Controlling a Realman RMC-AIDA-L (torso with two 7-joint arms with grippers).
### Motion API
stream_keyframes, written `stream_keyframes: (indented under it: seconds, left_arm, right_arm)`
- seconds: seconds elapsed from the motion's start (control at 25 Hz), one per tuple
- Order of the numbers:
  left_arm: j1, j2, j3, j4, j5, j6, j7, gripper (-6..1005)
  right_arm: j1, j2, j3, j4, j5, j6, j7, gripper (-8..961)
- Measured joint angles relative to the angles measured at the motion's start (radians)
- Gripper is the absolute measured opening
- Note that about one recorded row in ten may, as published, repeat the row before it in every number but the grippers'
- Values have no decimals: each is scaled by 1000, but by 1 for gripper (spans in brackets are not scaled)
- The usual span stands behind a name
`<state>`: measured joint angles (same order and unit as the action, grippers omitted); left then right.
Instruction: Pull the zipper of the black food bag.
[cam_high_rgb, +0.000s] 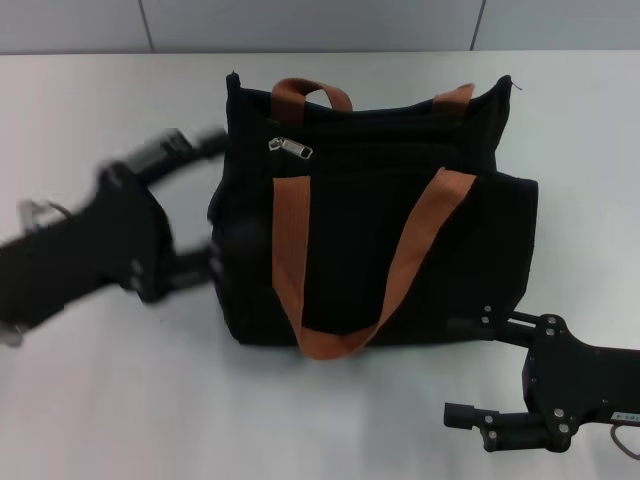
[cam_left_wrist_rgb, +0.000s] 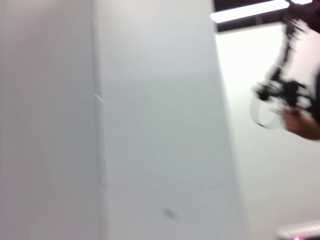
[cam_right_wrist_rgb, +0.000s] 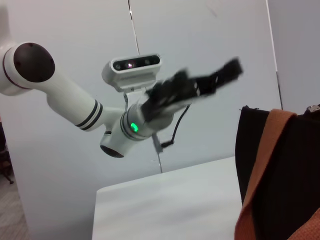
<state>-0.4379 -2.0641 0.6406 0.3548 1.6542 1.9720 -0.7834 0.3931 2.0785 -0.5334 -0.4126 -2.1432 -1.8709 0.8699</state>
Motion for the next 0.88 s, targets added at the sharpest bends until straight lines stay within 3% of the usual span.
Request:
stream_keyframes:
  seconds: [0.28,0.32,0.56,0.88]
  left_arm:
    - [-4,43,-49,9,-52,-140,-27,817]
    - [-9,51,-46,15,-48,-251,-32,816]
    - [-20,47,-24,39,17,-381,-28,814]
    - [-52,34,-24,46,124,-394,-22,811]
  right_arm:
    - [-3,-1,-1,0,5,-12,2,835]
    - [-2,-1,-3,-2,5,-18,2,835]
    - [1,-2,4,-5,6,-23,3,835]
    - [3,-3,7,-9,7,-24,4,835]
